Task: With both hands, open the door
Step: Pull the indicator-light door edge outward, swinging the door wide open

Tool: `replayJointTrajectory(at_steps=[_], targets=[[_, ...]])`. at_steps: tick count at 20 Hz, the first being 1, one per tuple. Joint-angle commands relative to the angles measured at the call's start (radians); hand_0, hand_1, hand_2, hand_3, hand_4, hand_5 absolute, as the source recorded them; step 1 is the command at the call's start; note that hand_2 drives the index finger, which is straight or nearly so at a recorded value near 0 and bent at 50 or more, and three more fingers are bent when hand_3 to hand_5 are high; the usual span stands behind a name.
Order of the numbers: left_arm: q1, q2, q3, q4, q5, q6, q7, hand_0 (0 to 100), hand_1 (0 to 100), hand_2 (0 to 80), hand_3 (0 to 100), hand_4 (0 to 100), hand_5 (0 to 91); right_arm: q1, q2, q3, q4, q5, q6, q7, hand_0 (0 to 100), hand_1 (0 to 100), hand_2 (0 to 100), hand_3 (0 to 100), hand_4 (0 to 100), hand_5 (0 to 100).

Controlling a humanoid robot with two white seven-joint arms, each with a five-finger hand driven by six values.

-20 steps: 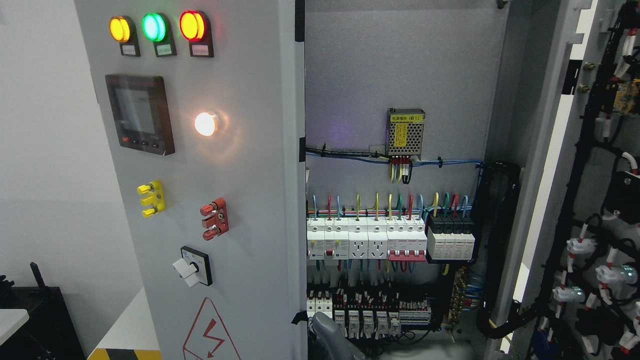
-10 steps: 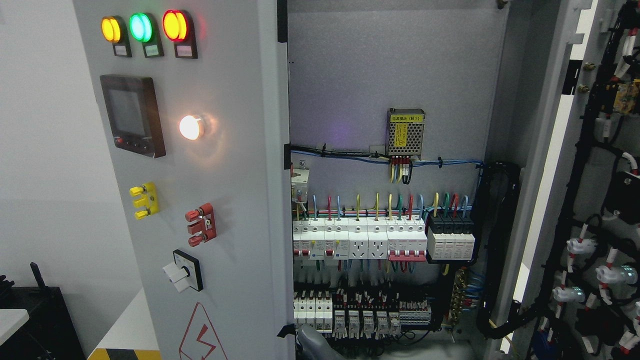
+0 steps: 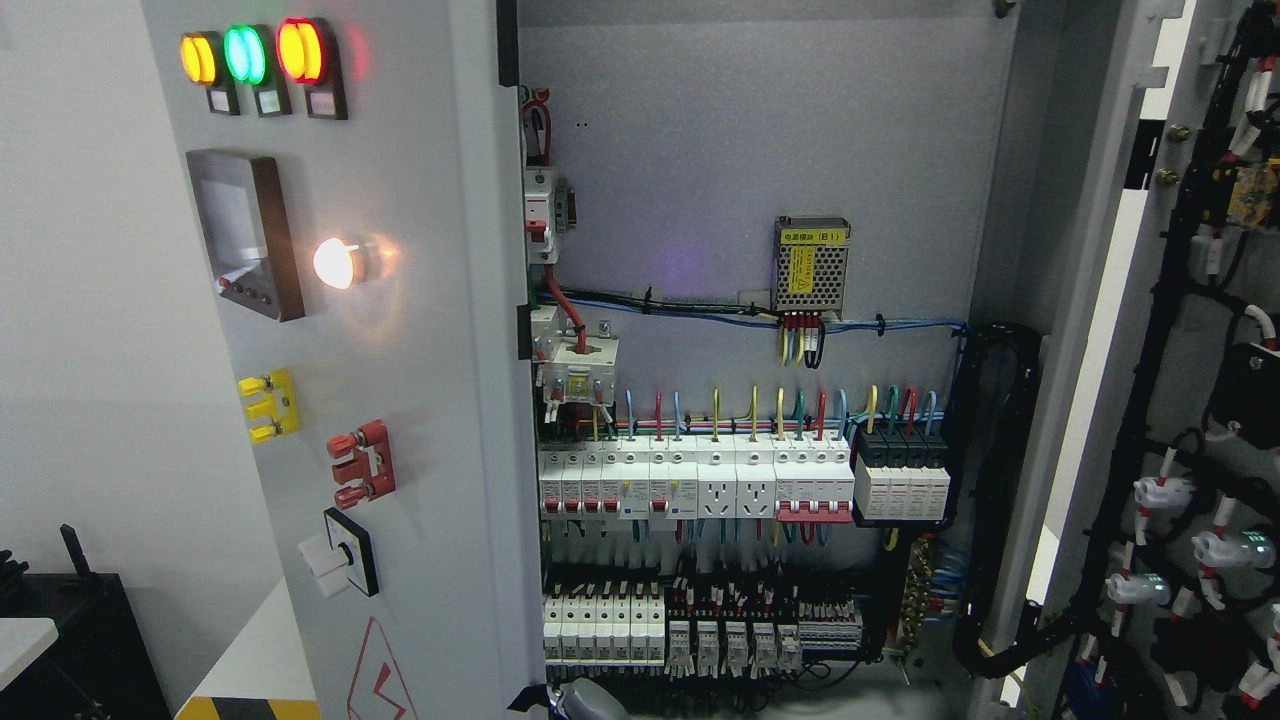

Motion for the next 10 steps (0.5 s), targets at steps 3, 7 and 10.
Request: replayJointTrajectory(at_steps=[3,7,10], targets=[[0.000,-0.034,0.000,0.000,-0.032,0.000,-0.003,0,0,0.0,0,3,0.0,0.005,0.056,0.058,-0.031,-0.003,-0.002,0.000,0,0,0,0,0,0],[0.000,-0.034,0.000,0.000,-0.032,0.000,-0.003,0,0,0.0,0,3,0.0,0.005,0.062,0.080,-0.031,-0.003,-0.002,0.000,0,0,0,0,0,0],[0.000,-0.034,0.000,0.000,-0.032,0.000,-0.004,0,0,0.0,0,3,0.0,0.005,0.064,0.100,-0.031,-0.002,-0.002,0.000,0,0,0,0,0,0]])
